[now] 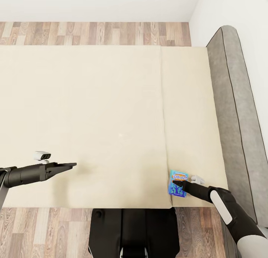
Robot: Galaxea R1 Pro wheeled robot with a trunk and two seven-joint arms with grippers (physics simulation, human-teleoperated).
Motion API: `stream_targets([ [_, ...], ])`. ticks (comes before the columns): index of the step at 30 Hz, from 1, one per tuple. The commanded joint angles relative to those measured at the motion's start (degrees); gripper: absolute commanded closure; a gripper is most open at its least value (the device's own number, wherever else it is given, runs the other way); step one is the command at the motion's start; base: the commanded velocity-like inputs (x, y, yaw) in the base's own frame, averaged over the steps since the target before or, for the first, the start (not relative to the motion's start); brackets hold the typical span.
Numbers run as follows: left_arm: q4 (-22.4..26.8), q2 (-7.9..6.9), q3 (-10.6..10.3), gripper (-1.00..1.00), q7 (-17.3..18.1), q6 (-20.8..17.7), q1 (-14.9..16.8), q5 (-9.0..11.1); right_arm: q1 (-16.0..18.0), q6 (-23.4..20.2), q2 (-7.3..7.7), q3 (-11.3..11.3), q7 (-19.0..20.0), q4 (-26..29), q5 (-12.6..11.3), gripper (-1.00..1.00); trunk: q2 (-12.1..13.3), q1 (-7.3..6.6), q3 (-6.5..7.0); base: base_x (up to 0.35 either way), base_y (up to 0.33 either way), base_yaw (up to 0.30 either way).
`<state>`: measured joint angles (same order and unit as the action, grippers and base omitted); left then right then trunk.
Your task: Put all the toys in the child's room - the three board games (two on the bed and one on the table), the two jigsaw puzzles on the table, and the tennis ball on the table - inside the toy box on the table in the child's room.
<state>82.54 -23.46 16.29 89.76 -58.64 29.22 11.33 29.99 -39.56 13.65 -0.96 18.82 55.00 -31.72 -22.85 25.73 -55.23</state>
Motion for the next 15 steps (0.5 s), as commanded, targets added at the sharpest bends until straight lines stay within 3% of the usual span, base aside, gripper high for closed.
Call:
stream_targets([
  [1, -0.01, 0.0, -0.03, -1.0, 0.24, -0.6, 0.04, -0.06, -0.02, -0.52, -2.31, 0.78, 0.25, 0.0, -1.13, -1.0, -0.07, 0.05, -0.06, 0.0, 0.0, 0.0],
  [15, -0.01, 0.0, -0.03, -1.0, 0.24, -0.6, 0.03, -0.04, -0.02, -0.52, -2.47, 0.86, 0.25, 0.01, -1.11, -1.0, -0.07, 0.05, -0.01, 0.0, 0.0, 0.0],
])
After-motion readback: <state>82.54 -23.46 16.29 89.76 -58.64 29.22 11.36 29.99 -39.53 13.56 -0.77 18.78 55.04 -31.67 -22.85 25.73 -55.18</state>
